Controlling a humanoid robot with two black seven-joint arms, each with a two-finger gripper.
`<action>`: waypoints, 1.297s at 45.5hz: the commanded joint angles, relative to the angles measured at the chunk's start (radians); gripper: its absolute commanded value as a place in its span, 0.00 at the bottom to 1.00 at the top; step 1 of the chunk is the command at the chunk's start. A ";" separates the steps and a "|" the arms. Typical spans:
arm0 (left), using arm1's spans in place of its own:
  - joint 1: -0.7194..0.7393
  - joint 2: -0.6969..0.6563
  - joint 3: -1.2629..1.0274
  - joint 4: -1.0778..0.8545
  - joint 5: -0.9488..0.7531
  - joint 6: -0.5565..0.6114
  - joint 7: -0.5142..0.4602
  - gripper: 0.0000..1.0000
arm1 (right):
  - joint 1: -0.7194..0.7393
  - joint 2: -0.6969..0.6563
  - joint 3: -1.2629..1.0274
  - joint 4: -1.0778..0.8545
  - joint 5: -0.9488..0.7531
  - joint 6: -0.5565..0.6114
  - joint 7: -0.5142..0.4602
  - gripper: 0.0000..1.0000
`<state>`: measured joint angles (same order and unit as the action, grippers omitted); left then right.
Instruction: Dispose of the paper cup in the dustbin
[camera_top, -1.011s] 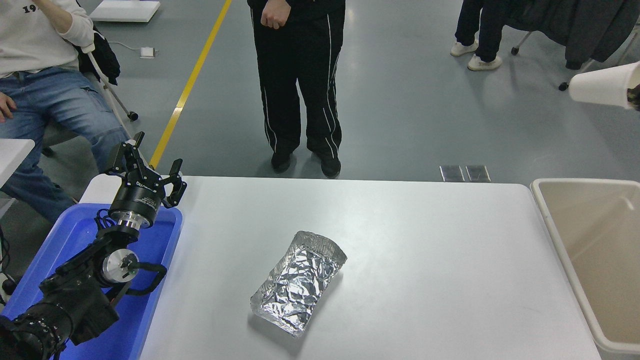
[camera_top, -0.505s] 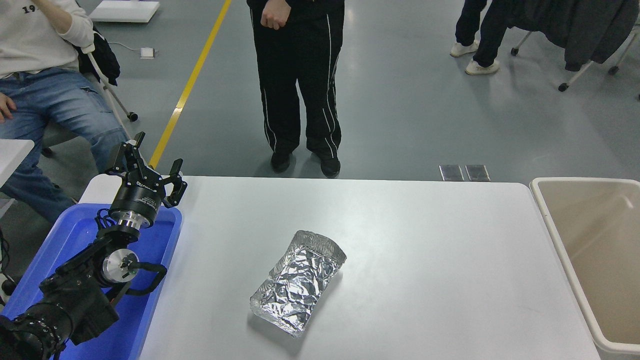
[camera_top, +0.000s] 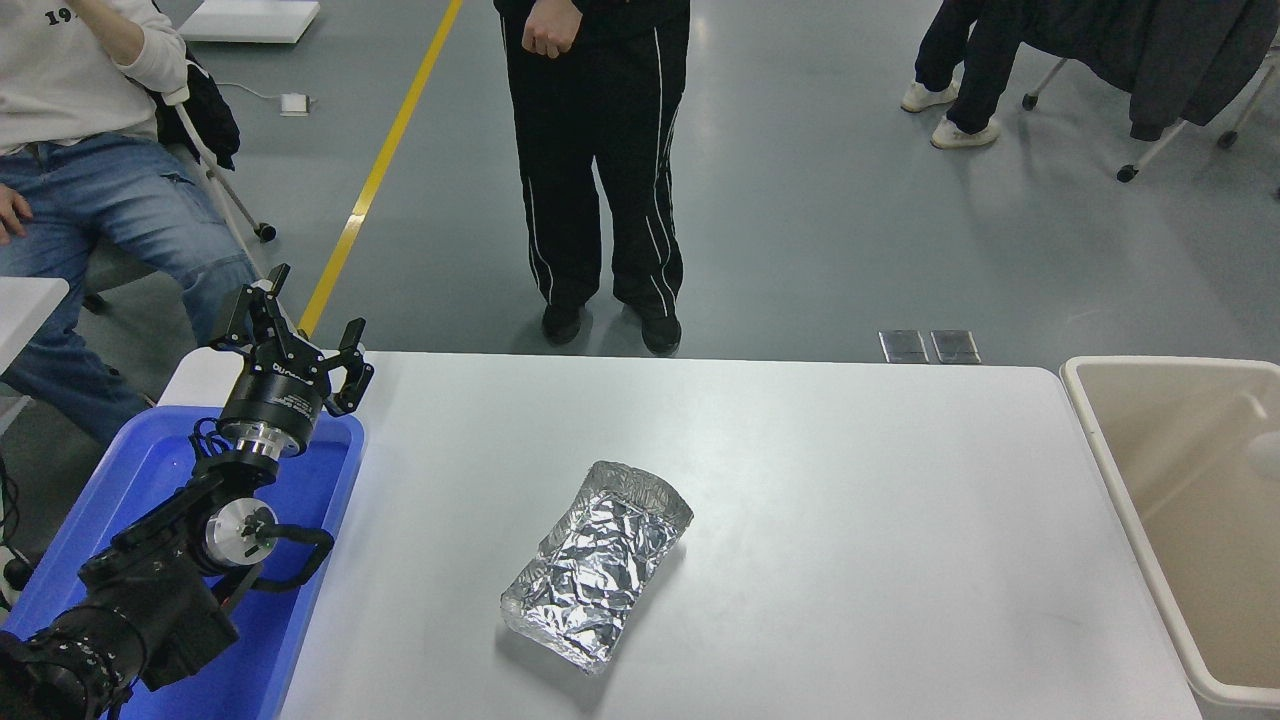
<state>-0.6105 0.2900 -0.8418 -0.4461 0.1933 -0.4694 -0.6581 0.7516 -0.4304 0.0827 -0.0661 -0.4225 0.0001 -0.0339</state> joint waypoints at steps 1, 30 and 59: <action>0.000 0.000 0.000 0.001 0.000 0.000 0.000 1.00 | -0.031 0.033 -0.001 -0.001 0.008 -0.022 -0.004 0.00; 0.000 0.000 0.000 0.000 0.000 0.000 0.000 1.00 | 0.009 0.030 -0.009 0.023 0.016 -0.065 0.002 0.99; 0.000 0.000 0.000 0.000 0.000 0.000 0.000 1.00 | 0.449 -0.114 0.061 0.264 0.129 -0.009 0.005 0.99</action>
<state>-0.6105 0.2901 -0.8422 -0.4460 0.1930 -0.4694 -0.6581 1.0395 -0.5088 0.0935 0.1466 -0.3919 -0.0577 -0.0295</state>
